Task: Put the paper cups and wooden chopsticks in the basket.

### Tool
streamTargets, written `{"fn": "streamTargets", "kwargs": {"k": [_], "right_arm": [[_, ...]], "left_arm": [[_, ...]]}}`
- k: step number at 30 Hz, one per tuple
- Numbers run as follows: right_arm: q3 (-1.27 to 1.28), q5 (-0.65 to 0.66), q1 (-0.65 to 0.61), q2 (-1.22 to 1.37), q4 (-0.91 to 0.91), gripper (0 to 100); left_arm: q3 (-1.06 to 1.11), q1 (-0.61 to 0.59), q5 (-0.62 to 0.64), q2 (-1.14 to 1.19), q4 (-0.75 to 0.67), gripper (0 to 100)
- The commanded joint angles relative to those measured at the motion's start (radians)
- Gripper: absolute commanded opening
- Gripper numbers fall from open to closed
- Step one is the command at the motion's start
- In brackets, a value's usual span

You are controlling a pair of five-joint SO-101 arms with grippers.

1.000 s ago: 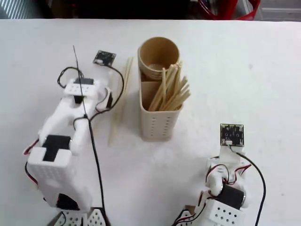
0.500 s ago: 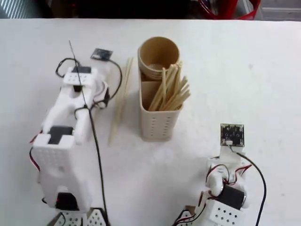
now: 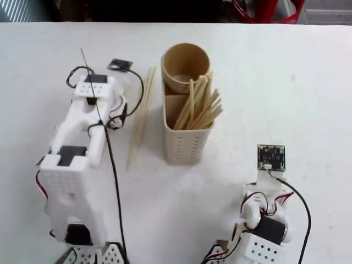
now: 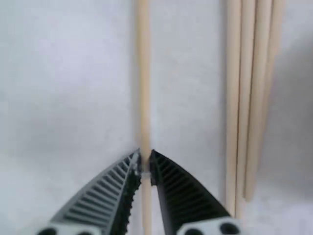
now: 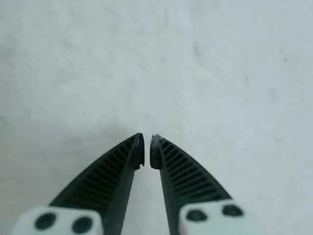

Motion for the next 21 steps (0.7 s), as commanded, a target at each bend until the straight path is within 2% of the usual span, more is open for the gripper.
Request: {"fn": "streamTargets", "kwargs": {"k": [1, 6, 11, 16, 21], "right_arm": [[0.009, -0.006, 0.01, -0.01, -0.01, 3.6], [0.009, -0.006, 0.01, -0.01, -0.01, 3.6], [0.009, -0.006, 0.01, -0.01, -0.01, 3.6], [0.009, -0.006, 0.01, -0.01, -0.01, 3.6], [0.009, -0.006, 0.01, -0.01, -0.01, 3.6]], "left_arm": [[0.155, -0.005, -0.011, -0.297, -0.035, 2], [0.456, -0.01, -0.009, -0.711, -0.189, 2], [0.566, 0.022, -0.003, -1.153, -0.203, 2], [0.5, 0.206, -0.006, -1.434, -0.201, 2], [0.299, 0.415, -0.003, -1.481, -0.238, 2]]}}
